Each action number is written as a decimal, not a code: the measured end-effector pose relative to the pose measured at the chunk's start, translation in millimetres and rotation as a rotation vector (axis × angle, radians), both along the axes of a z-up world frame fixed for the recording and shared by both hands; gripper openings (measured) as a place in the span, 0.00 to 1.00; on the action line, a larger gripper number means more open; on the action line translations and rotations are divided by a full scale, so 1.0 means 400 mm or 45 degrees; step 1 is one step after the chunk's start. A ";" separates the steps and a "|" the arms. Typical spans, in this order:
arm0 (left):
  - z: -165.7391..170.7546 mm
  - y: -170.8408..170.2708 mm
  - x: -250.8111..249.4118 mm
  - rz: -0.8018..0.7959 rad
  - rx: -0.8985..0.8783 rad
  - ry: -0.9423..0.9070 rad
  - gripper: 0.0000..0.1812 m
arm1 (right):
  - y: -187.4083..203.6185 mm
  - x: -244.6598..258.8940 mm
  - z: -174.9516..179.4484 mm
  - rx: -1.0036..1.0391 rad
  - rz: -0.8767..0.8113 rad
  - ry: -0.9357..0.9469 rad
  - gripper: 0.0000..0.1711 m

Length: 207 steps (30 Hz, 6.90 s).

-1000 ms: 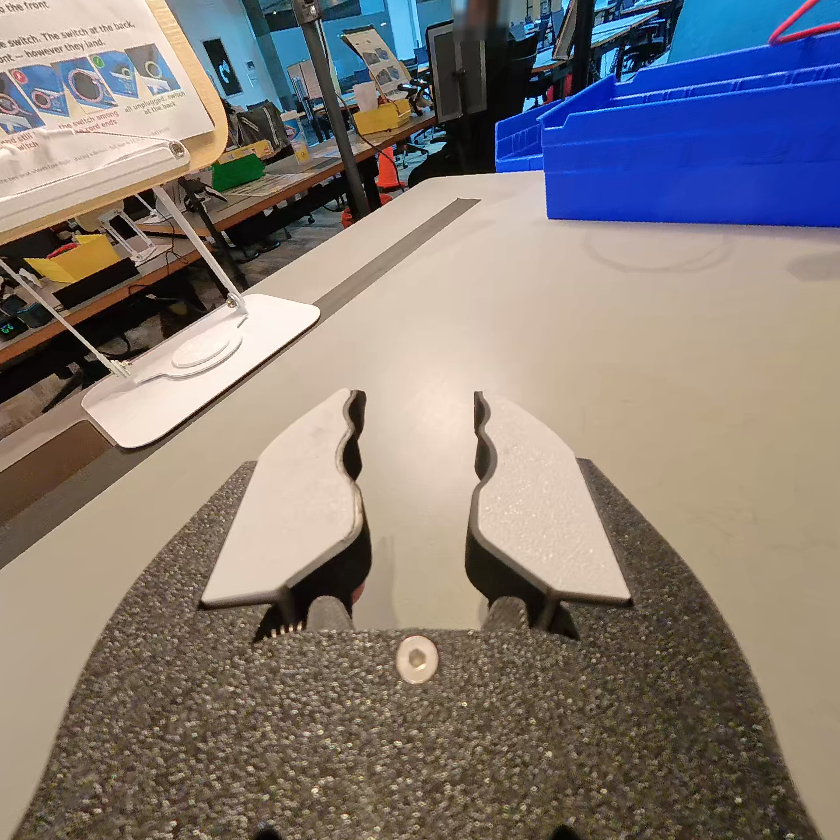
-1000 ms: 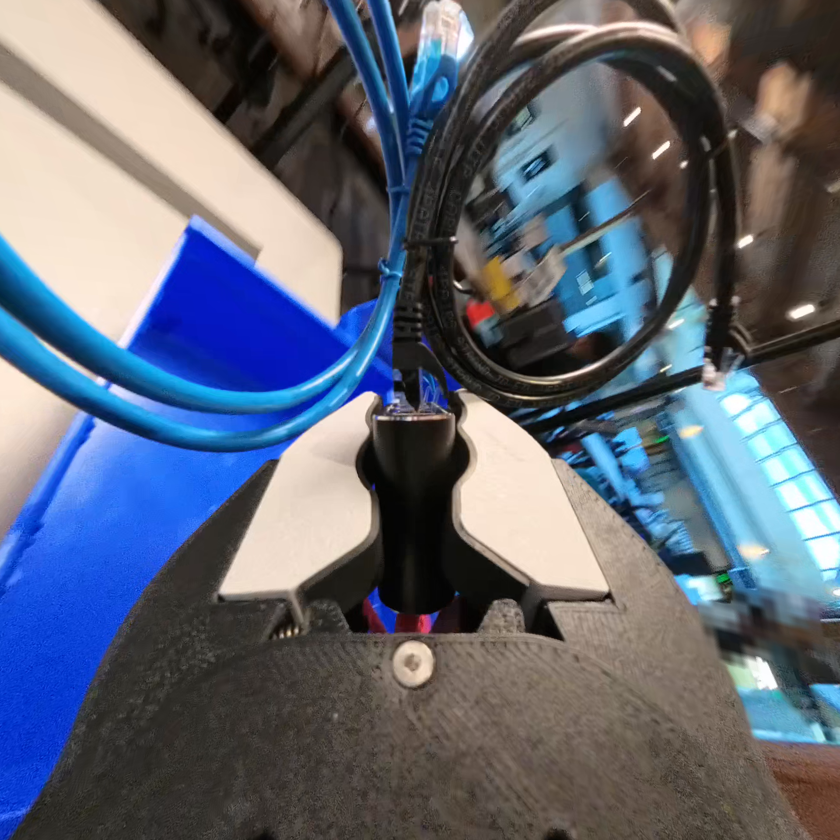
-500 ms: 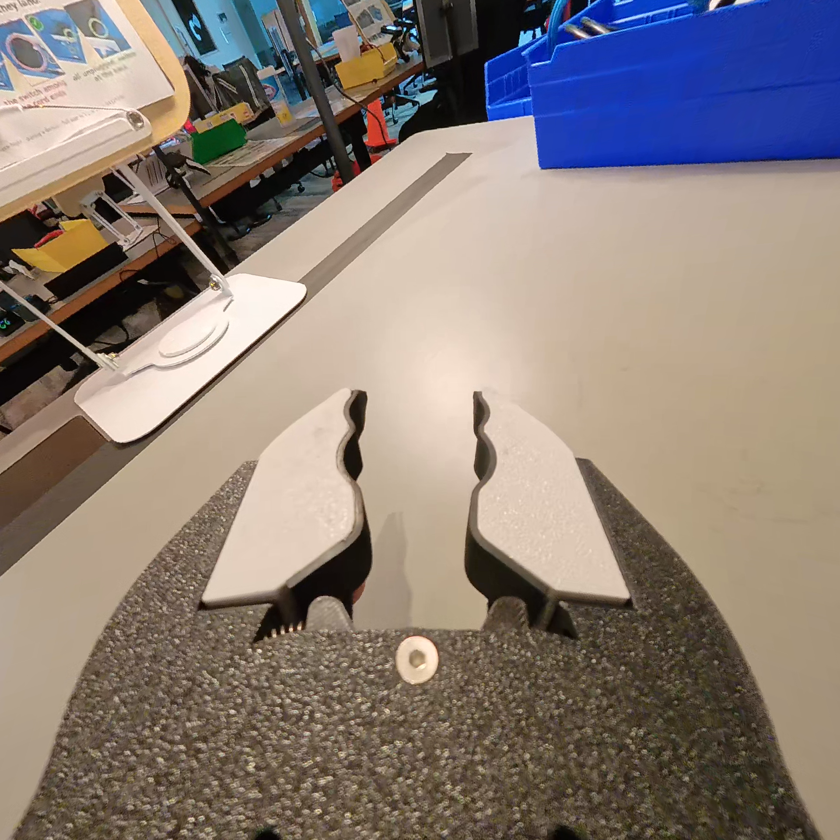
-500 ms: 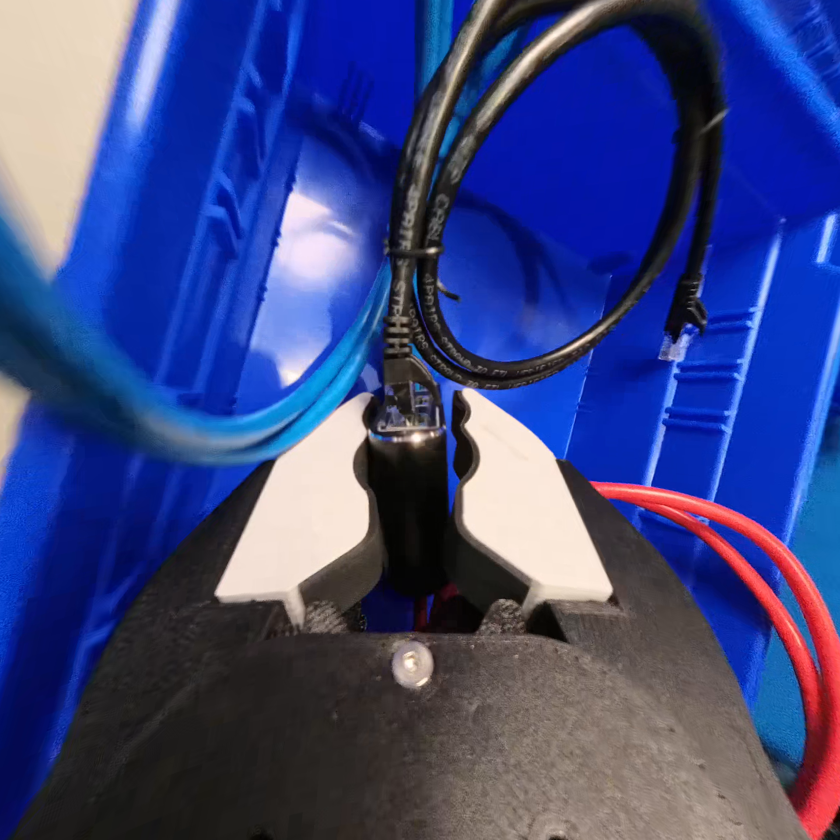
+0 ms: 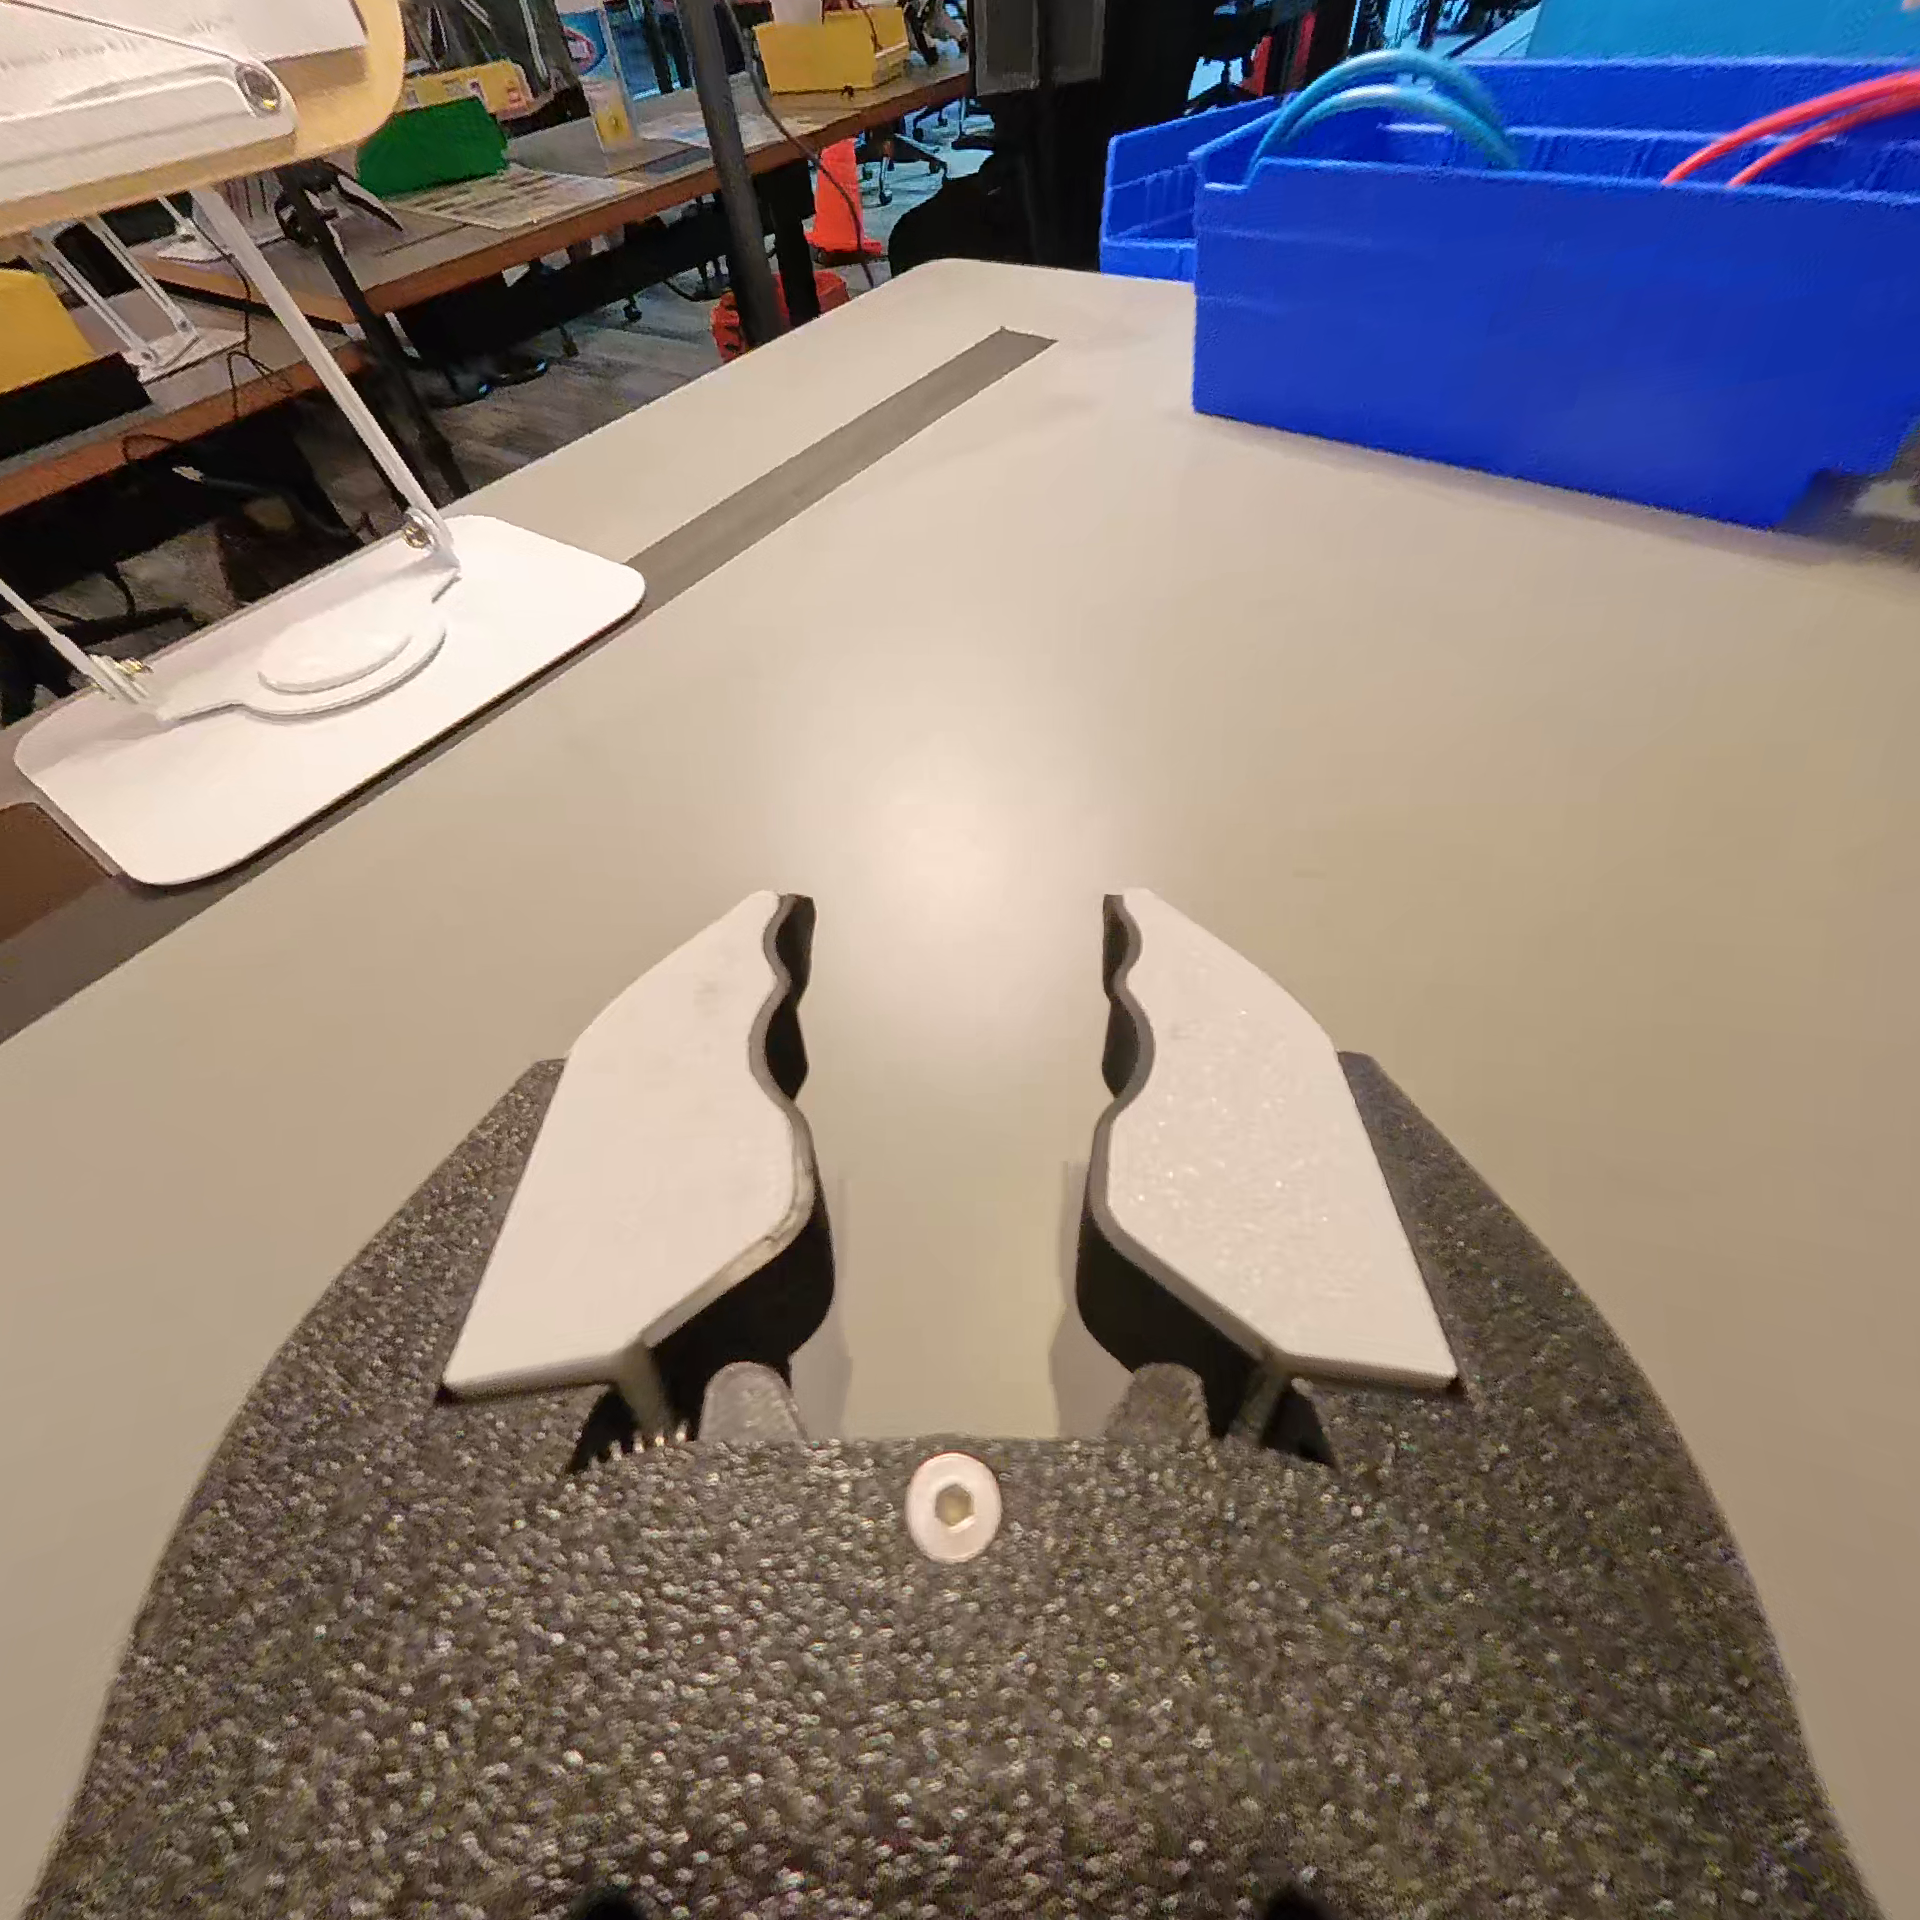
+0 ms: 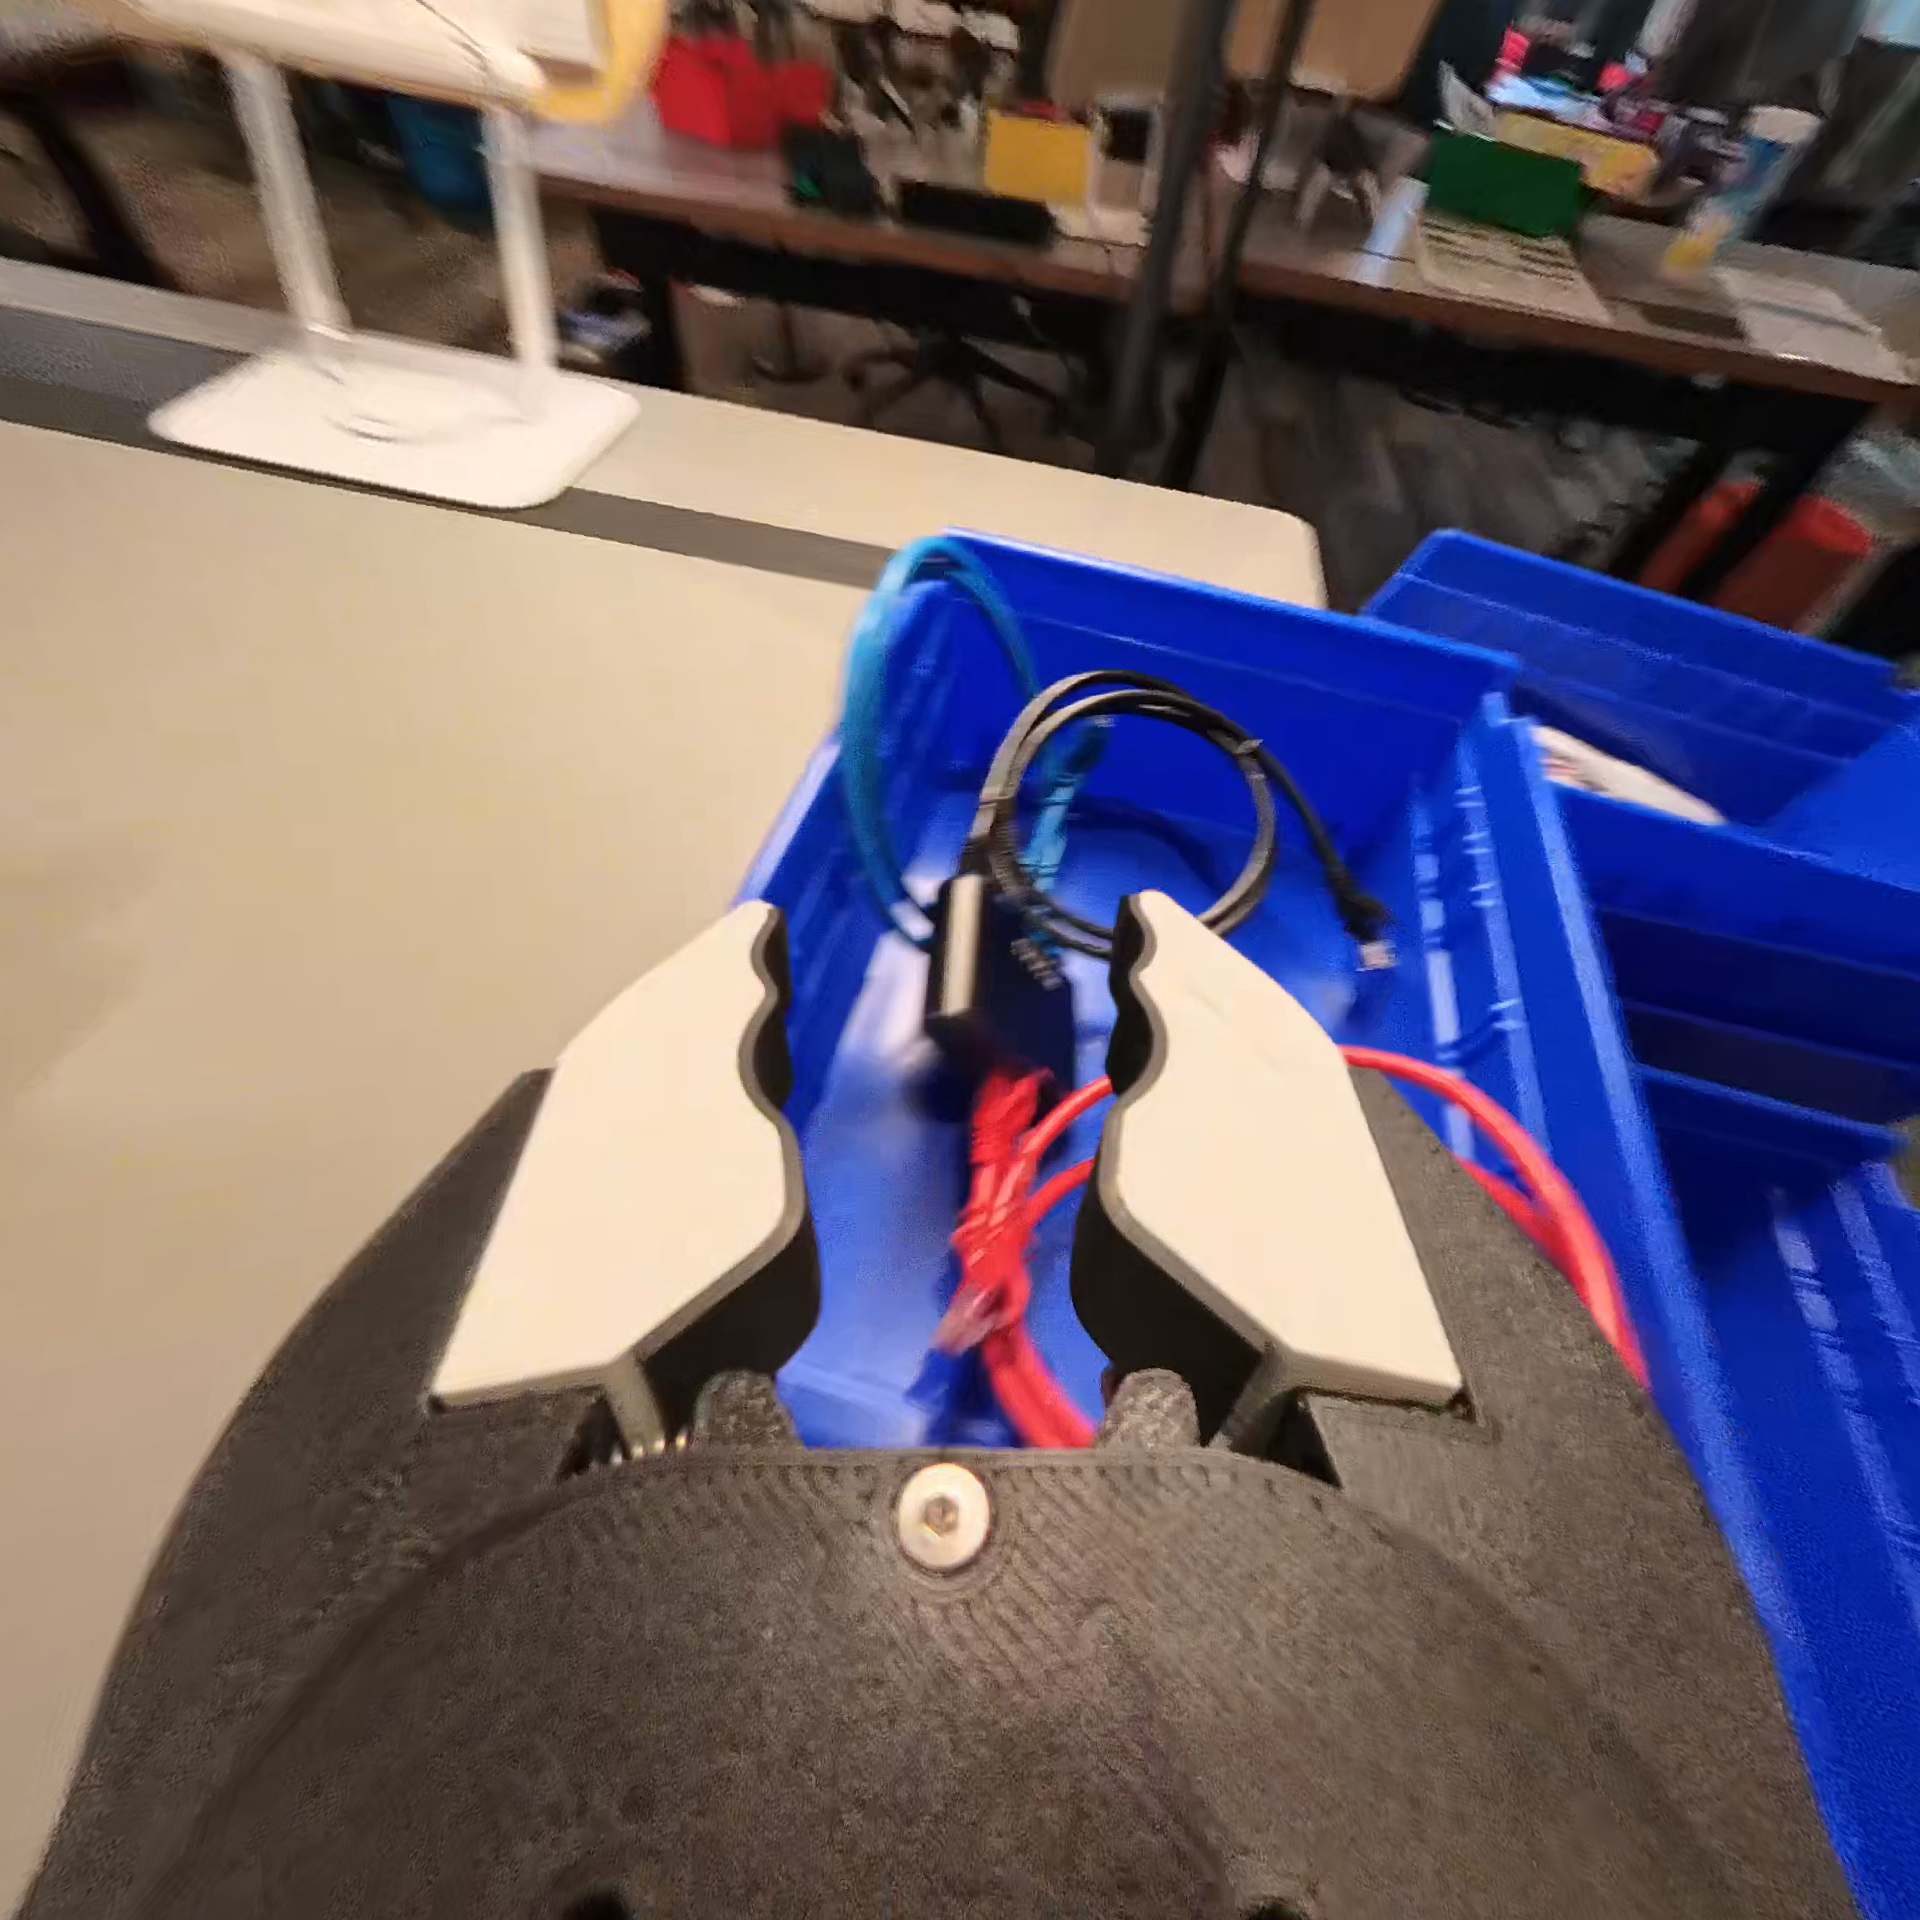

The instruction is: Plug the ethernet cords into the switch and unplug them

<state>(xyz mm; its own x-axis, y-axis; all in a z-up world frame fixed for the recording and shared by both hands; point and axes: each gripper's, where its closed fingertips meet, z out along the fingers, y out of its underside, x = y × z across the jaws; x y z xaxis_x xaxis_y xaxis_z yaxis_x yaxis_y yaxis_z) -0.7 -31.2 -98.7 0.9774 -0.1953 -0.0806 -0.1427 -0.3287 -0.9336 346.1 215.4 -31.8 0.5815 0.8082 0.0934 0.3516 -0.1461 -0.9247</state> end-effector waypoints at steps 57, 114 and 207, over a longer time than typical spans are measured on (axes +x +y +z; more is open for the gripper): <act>-0.021 -0.755 -0.127 0.123 0.018 0.385 0.03 | -0.196 -0.142 -0.175 0.320 0.267 -0.119 0.03; 0.136 -0.283 -0.260 0.358 0.146 -0.120 0.24 | -0.488 -0.296 -0.001 -0.327 0.849 0.295 0.32; 0.044 -0.363 -0.155 0.969 -0.061 0.357 0.25 | -0.353 -0.285 -0.162 0.308 0.076 -0.198 0.30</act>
<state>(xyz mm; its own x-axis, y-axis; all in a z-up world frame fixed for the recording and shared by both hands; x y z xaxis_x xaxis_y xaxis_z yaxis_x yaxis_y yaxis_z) -62.7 -176.2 -81.0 0.7885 0.5053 -0.3505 -0.0902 -0.4687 -0.8787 232.0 74.3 -96.6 0.4971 0.7838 0.3722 0.4933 0.0975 -0.8644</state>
